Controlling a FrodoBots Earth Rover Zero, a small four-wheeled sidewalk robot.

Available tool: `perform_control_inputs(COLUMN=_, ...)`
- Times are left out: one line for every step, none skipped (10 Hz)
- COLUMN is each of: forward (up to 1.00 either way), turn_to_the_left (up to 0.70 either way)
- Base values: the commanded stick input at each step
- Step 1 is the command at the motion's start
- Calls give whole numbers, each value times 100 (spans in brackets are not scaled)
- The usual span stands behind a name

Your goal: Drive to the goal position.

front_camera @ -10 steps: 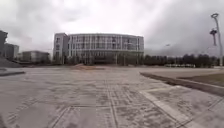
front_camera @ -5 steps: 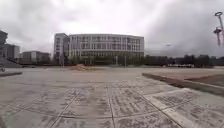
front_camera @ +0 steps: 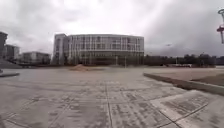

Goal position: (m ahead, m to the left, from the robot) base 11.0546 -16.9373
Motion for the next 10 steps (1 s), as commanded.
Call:
perform_control_inputs(forward=70, turn_to_the_left=1)
perform_control_inputs(forward=70, turn_to_the_left=1)
perform_control_inputs(forward=70, turn_to_the_left=1)
perform_control_inputs(forward=70, turn_to_the_left=1)
perform_control_inputs(forward=70, turn_to_the_left=1)
perform_control_inputs(forward=70, turn_to_the_left=1)
perform_control_inputs(forward=70, turn_to_the_left=1)
perform_control_inputs(forward=70, turn_to_the_left=1)
perform_control_inputs(forward=70, turn_to_the_left=1)
perform_control_inputs(forward=70, turn_to_the_left=1)
